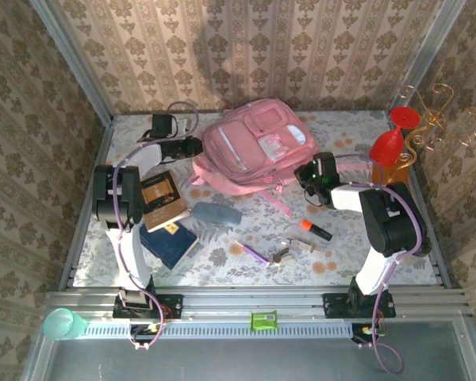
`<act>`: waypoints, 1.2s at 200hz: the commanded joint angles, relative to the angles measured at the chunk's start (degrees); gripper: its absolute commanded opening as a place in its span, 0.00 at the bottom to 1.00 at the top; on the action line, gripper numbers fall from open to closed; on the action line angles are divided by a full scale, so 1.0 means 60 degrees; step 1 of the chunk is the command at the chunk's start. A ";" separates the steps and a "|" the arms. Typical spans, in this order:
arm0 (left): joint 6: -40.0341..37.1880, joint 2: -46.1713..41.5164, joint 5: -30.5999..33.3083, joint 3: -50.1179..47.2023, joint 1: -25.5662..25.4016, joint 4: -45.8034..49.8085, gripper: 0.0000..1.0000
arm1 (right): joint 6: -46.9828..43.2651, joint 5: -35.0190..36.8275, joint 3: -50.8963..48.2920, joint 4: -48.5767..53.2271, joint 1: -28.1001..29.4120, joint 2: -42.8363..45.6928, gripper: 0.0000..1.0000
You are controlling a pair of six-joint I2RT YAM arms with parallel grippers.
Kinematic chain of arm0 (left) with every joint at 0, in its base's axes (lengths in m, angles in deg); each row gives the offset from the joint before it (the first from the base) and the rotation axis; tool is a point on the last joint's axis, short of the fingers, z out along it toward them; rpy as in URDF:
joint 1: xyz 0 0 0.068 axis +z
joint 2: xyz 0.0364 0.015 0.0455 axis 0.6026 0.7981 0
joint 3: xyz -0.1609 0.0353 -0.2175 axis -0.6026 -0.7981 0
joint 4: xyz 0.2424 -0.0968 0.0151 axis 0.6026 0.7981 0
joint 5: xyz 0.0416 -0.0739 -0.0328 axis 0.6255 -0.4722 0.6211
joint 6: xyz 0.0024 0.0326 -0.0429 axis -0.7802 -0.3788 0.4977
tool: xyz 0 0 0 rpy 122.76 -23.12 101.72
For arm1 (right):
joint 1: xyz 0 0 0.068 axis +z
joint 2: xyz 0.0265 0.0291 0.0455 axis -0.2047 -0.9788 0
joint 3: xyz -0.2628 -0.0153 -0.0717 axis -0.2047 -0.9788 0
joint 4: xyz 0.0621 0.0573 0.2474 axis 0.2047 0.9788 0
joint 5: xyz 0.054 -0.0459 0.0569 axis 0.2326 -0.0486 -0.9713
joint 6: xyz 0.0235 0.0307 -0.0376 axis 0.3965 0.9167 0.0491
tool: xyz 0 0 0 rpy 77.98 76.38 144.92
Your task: Pack the student bag
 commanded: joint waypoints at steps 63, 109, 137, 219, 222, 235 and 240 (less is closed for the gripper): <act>0.1444 -0.5219 0.0797 -0.4209 0.0482 -0.2321 0.56 | 0.2683 0.2370 -0.1309 -0.1966 0.1785 0.2588 0.00; 0.0718 -0.8705 0.1121 -0.7472 -0.2255 -0.2987 0.55 | 0.2695 0.2973 -0.0779 -0.1979 0.2475 0.2703 0.00; 0.0037 -0.9086 0.1863 -0.8832 -0.4262 -0.4236 0.50 | 0.2622 0.3072 -0.0482 -0.1897 0.2681 0.2751 0.00; -0.1217 -0.5698 0.3918 -0.8722 -0.6419 -0.8022 0.41 | 0.2621 0.3079 0.0056 -0.1630 0.2847 0.2869 0.00; -0.1253 -0.5539 0.3961 -0.8690 -0.6437 -0.8162 0.41 | 0.2634 0.3076 0.0056 -0.1629 0.2864 0.2869 0.00; -0.1396 -0.4940 0.4169 -0.8483 -0.6506 -0.8588 0.38 | 0.2708 0.3074 0.0093 -0.1667 0.2864 0.2851 0.00; -0.1413 -0.4711 0.4259 -0.8411 -0.6507 -0.8755 0.37 | 0.2720 0.3064 0.0112 -0.1667 0.2876 0.2828 0.00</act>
